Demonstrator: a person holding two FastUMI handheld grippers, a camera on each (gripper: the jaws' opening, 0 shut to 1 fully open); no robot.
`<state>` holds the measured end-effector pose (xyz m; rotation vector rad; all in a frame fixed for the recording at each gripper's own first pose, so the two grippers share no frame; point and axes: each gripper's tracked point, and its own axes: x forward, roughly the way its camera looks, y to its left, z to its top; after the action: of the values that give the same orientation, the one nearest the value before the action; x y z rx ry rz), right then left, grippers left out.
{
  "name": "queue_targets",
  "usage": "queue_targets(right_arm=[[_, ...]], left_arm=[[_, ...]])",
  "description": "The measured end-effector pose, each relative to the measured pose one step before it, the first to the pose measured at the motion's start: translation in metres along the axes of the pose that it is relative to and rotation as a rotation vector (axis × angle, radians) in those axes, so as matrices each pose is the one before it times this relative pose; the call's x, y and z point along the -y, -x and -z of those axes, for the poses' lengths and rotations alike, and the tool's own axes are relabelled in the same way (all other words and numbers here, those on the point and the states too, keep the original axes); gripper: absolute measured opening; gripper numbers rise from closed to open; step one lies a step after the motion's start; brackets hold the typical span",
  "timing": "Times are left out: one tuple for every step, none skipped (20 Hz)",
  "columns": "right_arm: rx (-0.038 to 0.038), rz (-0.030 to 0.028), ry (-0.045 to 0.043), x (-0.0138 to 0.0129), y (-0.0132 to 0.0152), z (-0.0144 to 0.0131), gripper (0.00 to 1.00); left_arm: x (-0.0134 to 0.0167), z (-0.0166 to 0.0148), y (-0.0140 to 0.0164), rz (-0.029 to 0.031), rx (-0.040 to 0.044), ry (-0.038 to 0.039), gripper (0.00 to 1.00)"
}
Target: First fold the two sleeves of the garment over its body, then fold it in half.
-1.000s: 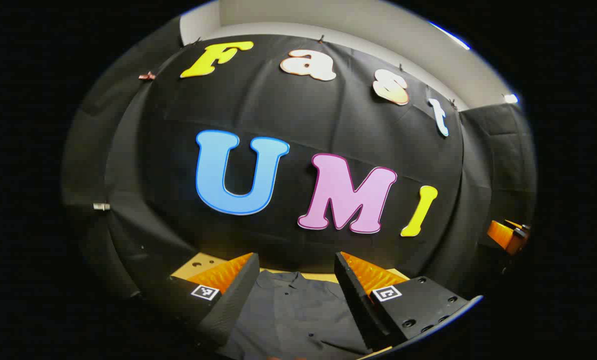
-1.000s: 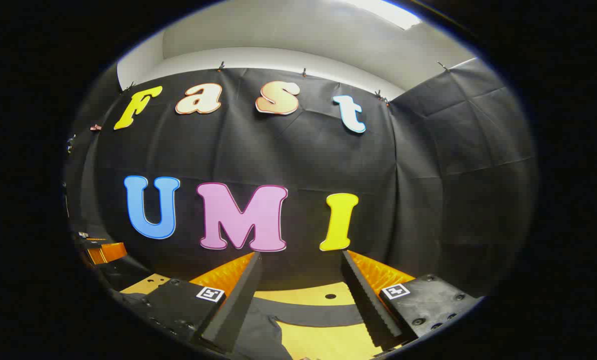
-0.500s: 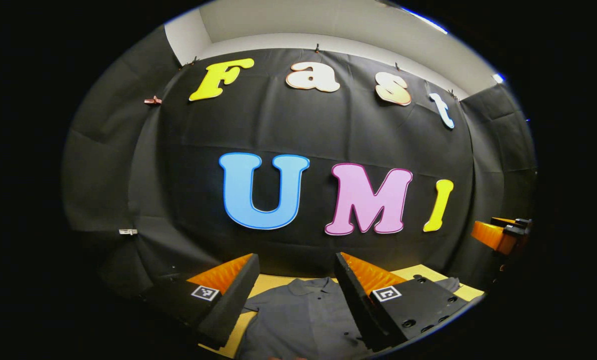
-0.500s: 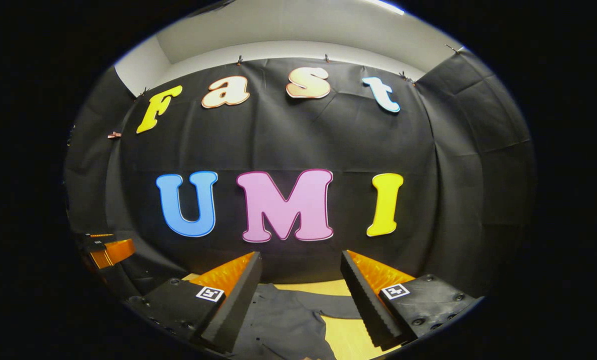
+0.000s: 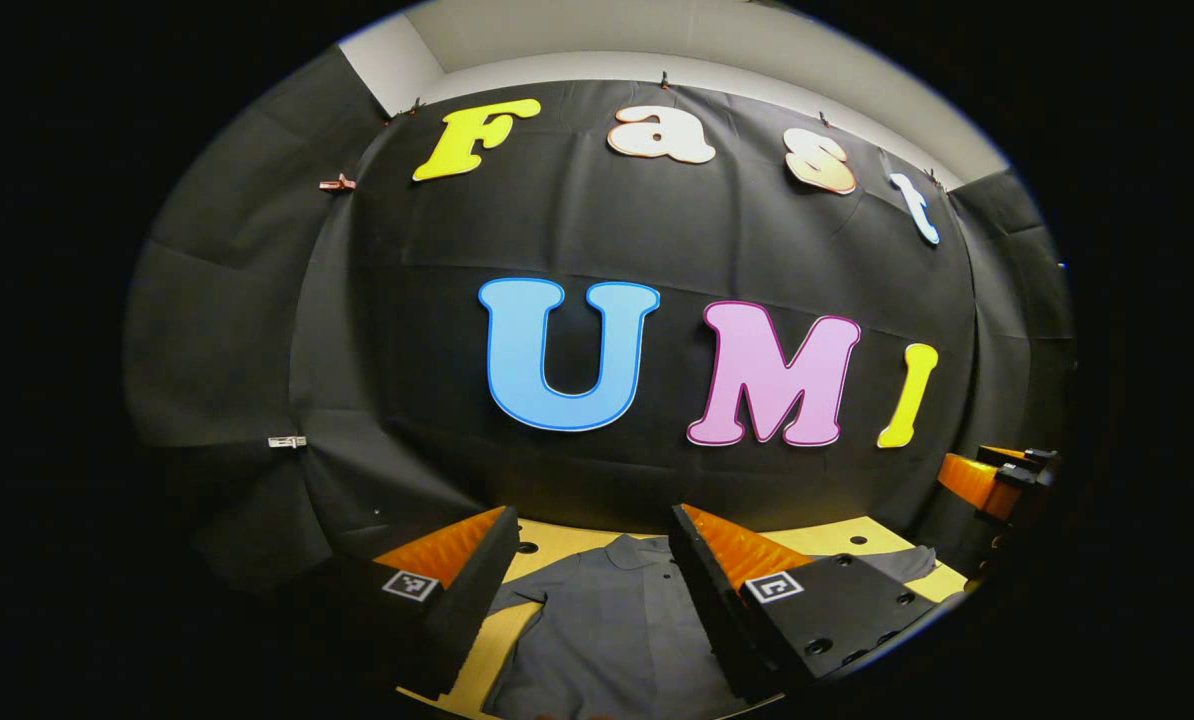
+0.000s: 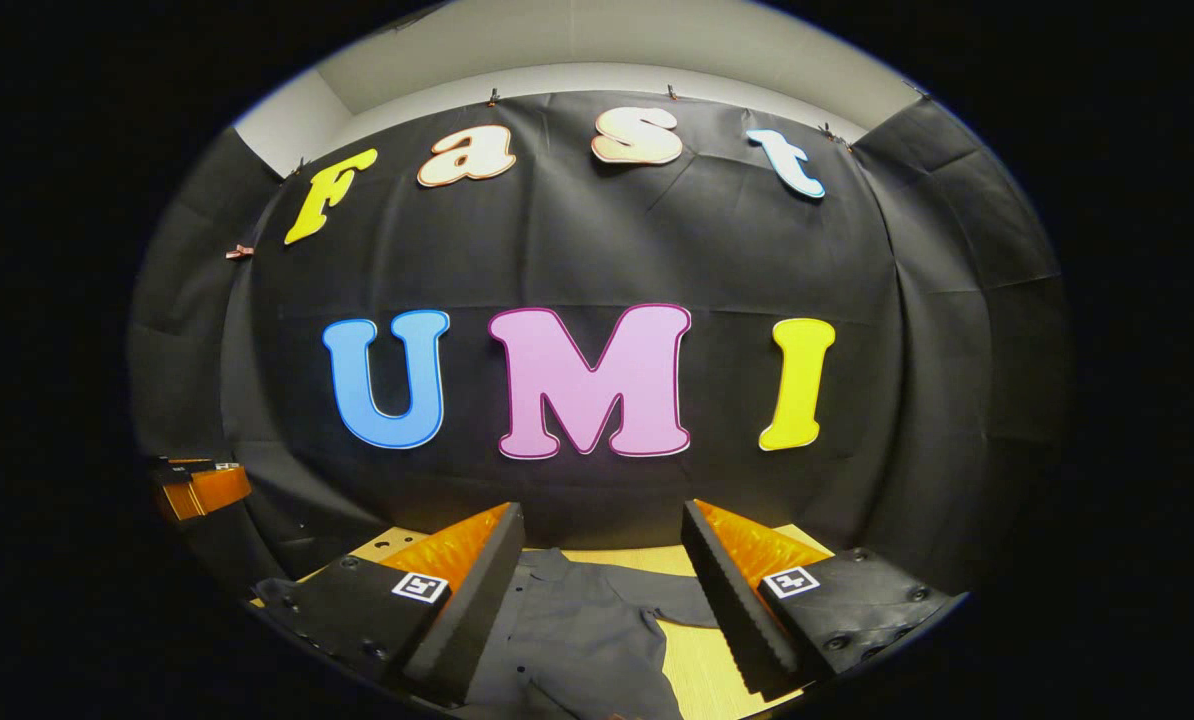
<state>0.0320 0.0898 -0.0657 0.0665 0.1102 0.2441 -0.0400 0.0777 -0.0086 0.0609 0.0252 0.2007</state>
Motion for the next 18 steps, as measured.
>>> queue_targets(right_arm=[[0.00102, -0.00184, 0.00066, 0.00013, -0.00172, 0.00054, 0.98], [-0.00089, -0.00001, -0.00004, 0.00133, -0.00207, 0.00106, 0.98], [-0.00271, 0.00185, -0.00044, 0.00162, -0.00234, 0.00135, 0.98], [-0.00453, 0.00276, -0.002, 0.00258, -0.00119, 0.00112, 0.98], [-0.01278, -0.00189, -0.01326, 0.0025, -0.00115, 0.00307, 0.98], [-0.00819, -0.00299, -0.015, 0.00171, -0.00207, 0.00286, 0.98], [-0.00409, 0.01299, -0.00336, 0.0063, -0.00243, 0.00163, 1.0], [-0.00229, 0.01764, 0.0078, 0.00855, -0.00222, 0.0021, 0.98], [-0.00532, 0.01963, 0.01234, 0.00925, -0.00361, 0.00216, 1.0], [-0.00565, 0.0211, 0.01194, 0.00961, -0.00317, 0.00243, 0.98], [-0.01055, 0.0271, 0.01279, 0.01216, -0.00366, 0.00336, 0.98], [-0.01564, 0.02586, 0.01112, 0.01232, -0.00504, 0.0054, 0.99], [-0.01653, 0.02205, 0.00195, 0.01182, -0.00525, 0.00461, 0.99], [-0.02844, 0.02181, -0.01104, 0.0118, -0.00663, 0.00633, 0.99], [-0.02726, 0.02058, -0.01118, 0.01108, -0.00624, 0.00769, 0.99], [-0.02614, 0.02398, -0.00034, 0.01218, -0.00677, 0.00658, 0.99], [-0.01867, 0.02817, 0.00632, 0.013, -0.00751, 0.00607, 0.99], [-0.02207, 0.02126, 0.00651, 0.01276, -0.00737, 0.00654, 0.98]], left_arm=[[0.00008, 0.00067, -0.00248, -0.00048, -0.00063, -0.00259, 0.95], [0.00054, 0.00035, -0.00131, -0.00019, 0.00052, -0.00093, 0.95], [-0.00109, -0.00012, -0.00154, -0.00318, -0.00108, -0.00158, 0.95], [-0.00219, 0.00018, -0.00115, -0.00954, -0.00475, -0.00476, 0.95], [-0.00206, 0.00131, -0.00125, -0.0069, -0.00226, -0.00374, 0.96], [-0.0005, 0.00016, -0.00098, -0.00149, -0.00185, 0.00122, 0.95], [0.00074, 0.00217, 0.00035, -0.00169, -0.00384, 0.00331, 0.95], [-0.00013, 0.00077, -0.00062, -0.00167, -0.0038, 0.00275, 0.95], [-0.00008, 0.00073, -0.00085, -0.00107, -0.00278, 0.00078, 0.95], [-0.00049, 0.00008, 0.0, -0.0017, -0.0021, -0.00161, 0.95], [-0.00004, 0.0022, -0.00029, -0.00103, -0.00363, -0.0023, 0.95], [0.00072, 0.00236, -0.00028, -0.00148, -0.00557, -0.00229, 0.95], [0.00023, 0.00292, -0.00029, -0.0041, -0.00623, -0.00331, 0.95], [-0.00072, 0.00045, -0.00029, -0.00456, -0.00575, -0.00303, 0.95], [0.00043, 0.0007, -0.00098, -0.00449, -0.00481, -0.00221, 0.95], [0.00075, 0.00165, -0.00133, -0.0051, -0.00516, -0.00148, 0.95], [0.00048, 0.00184, -0.0019, -0.00466, -0.00495, -0.00167, 0.95], [-0.00005, 0.00108, 0.00026, -0.00623, -0.00479, -0.00148, 0.95]])
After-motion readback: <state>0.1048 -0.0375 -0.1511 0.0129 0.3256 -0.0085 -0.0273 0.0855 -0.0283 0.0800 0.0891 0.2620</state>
